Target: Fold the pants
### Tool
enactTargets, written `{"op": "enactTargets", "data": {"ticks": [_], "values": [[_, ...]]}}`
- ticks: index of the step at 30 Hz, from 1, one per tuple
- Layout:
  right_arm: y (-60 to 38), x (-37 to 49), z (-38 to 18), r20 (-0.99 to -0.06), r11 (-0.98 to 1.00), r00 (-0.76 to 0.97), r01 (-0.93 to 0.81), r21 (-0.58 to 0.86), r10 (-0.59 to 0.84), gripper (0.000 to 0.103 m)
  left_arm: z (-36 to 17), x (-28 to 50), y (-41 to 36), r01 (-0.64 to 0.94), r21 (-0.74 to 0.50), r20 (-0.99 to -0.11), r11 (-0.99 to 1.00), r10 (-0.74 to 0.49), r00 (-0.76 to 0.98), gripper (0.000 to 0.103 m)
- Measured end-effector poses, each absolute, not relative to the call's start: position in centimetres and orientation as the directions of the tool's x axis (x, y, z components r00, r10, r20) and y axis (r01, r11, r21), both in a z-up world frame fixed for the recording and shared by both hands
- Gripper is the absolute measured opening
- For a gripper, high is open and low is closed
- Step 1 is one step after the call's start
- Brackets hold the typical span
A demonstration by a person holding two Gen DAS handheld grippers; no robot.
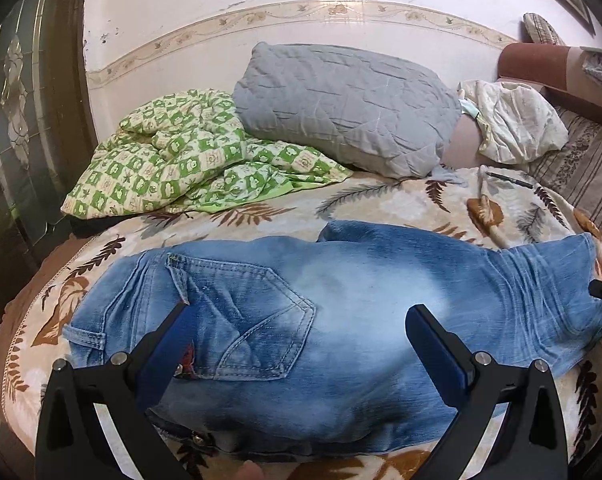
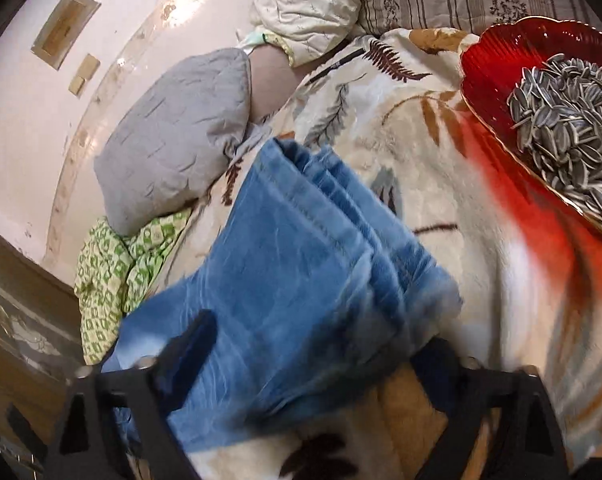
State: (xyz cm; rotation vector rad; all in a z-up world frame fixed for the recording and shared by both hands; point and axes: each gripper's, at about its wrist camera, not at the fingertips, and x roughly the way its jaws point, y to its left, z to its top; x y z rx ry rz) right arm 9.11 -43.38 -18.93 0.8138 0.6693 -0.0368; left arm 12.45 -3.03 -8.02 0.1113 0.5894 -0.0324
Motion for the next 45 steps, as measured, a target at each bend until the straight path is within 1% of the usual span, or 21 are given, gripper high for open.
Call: {"op": "enactTargets", "data": {"ticks": [1,2,3,4,5,7,8,11,13,18,21,24,26,27,30,34,37,38,42,44,45], "values": [[-43.4,9.2,-19.1,-0.573,0.704,0.792,0.283,0.652,0.212,0.063,-8.0,12.4,-3.0,0.06,0.098,-0.556,0.993,0.004,0.831,0.103],[-43.4,9.3,-19.3,-0.584,0.717,0.787,0.29,0.634,0.199,0.045,-7.9,12.3,-3.0,0.059,0.1,-0.555,0.993,0.007,0.832,0.103],[-43.4,9.3,-19.4,-0.598,0.733,0.782,0.3,0.61,0.178,0.036,-7.9,12.3,-3.0,0.056,0.103,-0.552,0.993,0.01,0.834,0.103],[-43.5,9.3,-19.6,-0.602,0.741,0.781,0.305,0.598,0.164,0.024,-7.8,12.3,-2.9,0.055,0.103,-0.552,0.993,0.011,0.834,0.103],[-43.6,9.3,-19.7,-0.599,0.742,0.784,0.302,0.599,0.164,0.018,-7.7,12.3,-2.9,0.057,0.101,-0.552,0.993,0.008,0.834,0.103],[-43.5,9.2,-19.2,-0.596,0.767,0.788,0.285,0.575,0.153,0.012,-7.5,12.4,-2.8,0.055,0.101,-0.551,0.993,0.01,0.835,0.103],[-43.0,9.2,-18.4,-0.593,0.798,0.794,0.27,0.539,0.131,0.01,-7.4,12.5,-2.7,0.053,0.101,-0.55,0.993,0.011,0.835,0.103],[-41.2,9.0,-16.0,-0.579,0.877,0.813,0.235,0.419,0.059,0.009,-7.1,12.5,-2.3,0.045,0.098,-0.543,0.994,0.015,0.84,0.103],[-39.4,8.9,-14.0,-0.56,0.928,0.828,0.199,0.314,0.012,0.008,-6.9,12.5,-1.6,0.034,0.095,-0.536,0.995,0.023,0.844,0.103],[-32.8,9.0,-9.1,-0.492,0.994,0.863,0.101,-0.049,-0.112,0.007,-6.7,12.6,0.8,-0.009,0.071,-0.525,0.997,0.045,0.85,0.103],[-27.4,8.9,-7.2,-0.422,0.962,0.896,0.018,-0.273,-0.137,0.007,-6.4,12.4,3.1,-0.051,0.038,-0.515,0.998,0.063,0.855,0.103],[-20.8,9.0,-6.9,-0.358,0.868,0.928,-0.09,-0.488,-0.105,0.007,-6.2,12.2,5.1,-0.085,0.007,-0.505,0.996,0.077,0.86,0.103],[-17.5,9.1,-7.5,-0.351,0.805,0.934,-0.151,-0.574,-0.075,0.007,-6.0,12.1,6.8,-0.118,-0.019,-0.499,0.993,0.093,0.861,0.103],[-15.8,9.3,-8.0,-0.358,0.776,0.932,-0.185,-0.603,-0.055,0.007,-5.9,12.1,7.4,-0.128,-0.026,-0.499,0.991,0.098,0.861,0.103],[-11.8,10.3,-10.4,-0.421,0.715,0.907,-0.287,-0.637,-0.01,0.007,-5.6,11.7,9.9,-0.176,-0.068,-0.489,0.982,0.121,0.864,0.103],[-8.7,11.2,-14.4,-0.543,0.657,0.839,-0.417,-0.628,0.014,0.006,-5.4,11.2,12.0,-0.212,-0.106,-0.481,0.971,0.136,0.866,0.103],[-7.9,11.4,-17.3,-0.601,0.63,0.799,-0.458,-0.627,-0.017,0.007,-5.7,11.3,12.6,-0.218,-0.119,-0.483,0.969,0.136,0.865,0.103],[-8.0,11.6,-18.1,-0.624,0.63,0.781,-0.469,-0.619,-0.032,0.009,-5.9,11.3,12.5,-0.218,-0.115,-0.488,0.969,0.136,0.862,0.103],[-8.2,10.9,-18.3,-0.586,0.612,0.809,-0.447,-0.652,-0.034,0.012,-6.4,11.8,11.9,-0.195,-0.098,-0.503,0.976,0.12,0.856,0.103],[-8.5,10.7,-18.1,-0.573,0.612,0.819,-0.435,-0.661,-0.037,0.02,-6.6,12.0,11.4,-0.179,-0.092,-0.509,0.98,0.108,0.854,0.103],[-8.7,10.5,-17.8,-0.561,0.619,0.827,-0.421,-0.663,-0.038,0.031,-6.6,12.0,11.1,-0.17,-0.092,-0.509,0.981,0.101,0.855,0.103]]}}
